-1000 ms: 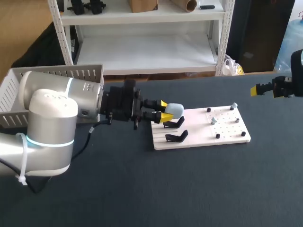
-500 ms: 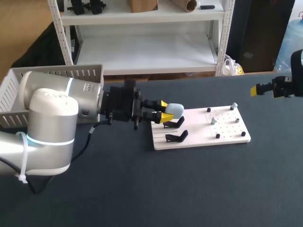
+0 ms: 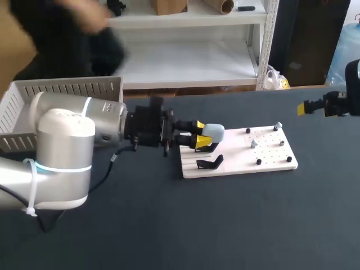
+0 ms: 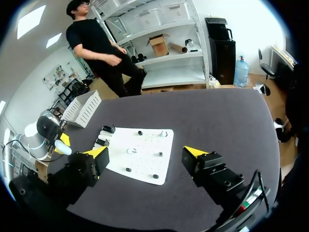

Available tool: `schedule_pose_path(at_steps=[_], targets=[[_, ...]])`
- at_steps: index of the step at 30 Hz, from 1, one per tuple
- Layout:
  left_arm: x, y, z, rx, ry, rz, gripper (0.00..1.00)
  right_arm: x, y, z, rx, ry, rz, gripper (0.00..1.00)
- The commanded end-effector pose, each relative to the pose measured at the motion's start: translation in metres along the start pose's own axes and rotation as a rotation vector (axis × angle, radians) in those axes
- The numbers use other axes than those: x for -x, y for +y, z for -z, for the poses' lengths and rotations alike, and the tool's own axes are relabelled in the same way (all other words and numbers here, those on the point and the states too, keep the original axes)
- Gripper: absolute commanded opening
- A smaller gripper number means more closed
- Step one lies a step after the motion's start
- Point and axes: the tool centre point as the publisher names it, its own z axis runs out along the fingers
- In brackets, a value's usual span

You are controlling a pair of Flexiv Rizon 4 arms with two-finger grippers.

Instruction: Pick up each earbud case from the left stands, insert the matching earbuds, close the lid, and place the case in the box.

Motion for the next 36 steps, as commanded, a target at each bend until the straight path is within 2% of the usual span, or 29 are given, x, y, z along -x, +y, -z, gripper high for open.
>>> schedule_pose_path(at_steps=[1,10,17,24,31,36], targets=[[-0.002,0.003,-0.005,-0.014,-0.006,0.000,0.00,-0.012,0.013,0.012,0.006,0.001,0.037,1.00],[0.000,0.004,-0.003,0.026,-0.068,-0.018,0.00,-0.035,0.068,0.019,0.022,0.074,0.200,1.00],[0.000,0.004,0.000,0.045,-0.090,-0.042,0.00,-0.044,0.103,0.021,0.051,0.132,0.252,1.00],[-0.002,0.005,0.001,0.040,-0.100,-0.045,0.00,-0.054,0.130,0.019,0.055,0.182,0.309,1.00],[-0.005,0.008,0.000,0.019,-0.099,-0.038,0.00,-0.067,0.146,0.008,0.035,0.208,0.341,1.00],[-0.005,0.008,-0.001,0.018,-0.097,-0.039,0.00,-0.073,0.159,0.004,0.056,0.220,0.342,1.00]])
